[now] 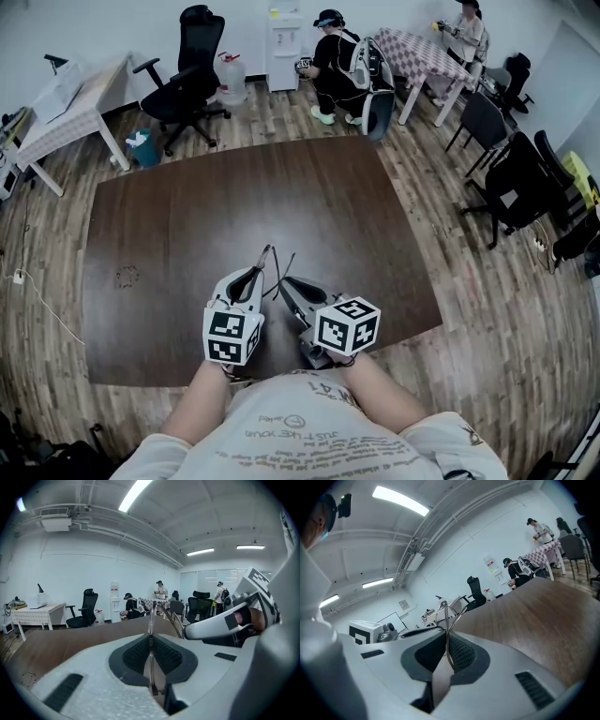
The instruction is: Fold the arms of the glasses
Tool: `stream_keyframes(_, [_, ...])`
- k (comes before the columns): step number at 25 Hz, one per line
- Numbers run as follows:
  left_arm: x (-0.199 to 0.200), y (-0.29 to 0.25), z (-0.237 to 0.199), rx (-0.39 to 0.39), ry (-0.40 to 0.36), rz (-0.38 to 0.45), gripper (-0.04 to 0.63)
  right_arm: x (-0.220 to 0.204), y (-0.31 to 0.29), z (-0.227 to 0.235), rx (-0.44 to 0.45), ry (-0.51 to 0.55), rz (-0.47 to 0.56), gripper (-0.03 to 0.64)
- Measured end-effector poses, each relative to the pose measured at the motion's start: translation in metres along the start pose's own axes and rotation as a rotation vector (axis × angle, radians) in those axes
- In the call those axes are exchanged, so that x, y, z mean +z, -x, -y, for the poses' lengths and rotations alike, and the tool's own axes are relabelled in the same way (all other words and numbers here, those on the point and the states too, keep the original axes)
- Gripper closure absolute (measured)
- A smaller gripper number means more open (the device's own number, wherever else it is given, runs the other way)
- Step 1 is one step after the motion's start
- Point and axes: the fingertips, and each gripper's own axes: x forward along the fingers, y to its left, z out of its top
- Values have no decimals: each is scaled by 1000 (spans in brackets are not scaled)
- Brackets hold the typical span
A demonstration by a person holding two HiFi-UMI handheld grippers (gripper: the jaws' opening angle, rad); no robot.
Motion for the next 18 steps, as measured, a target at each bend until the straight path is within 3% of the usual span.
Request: stream_keyframes(18, [-6, -11, 31, -61, -42, -33, 560, 3, 9, 7, 3, -23, 31, 588])
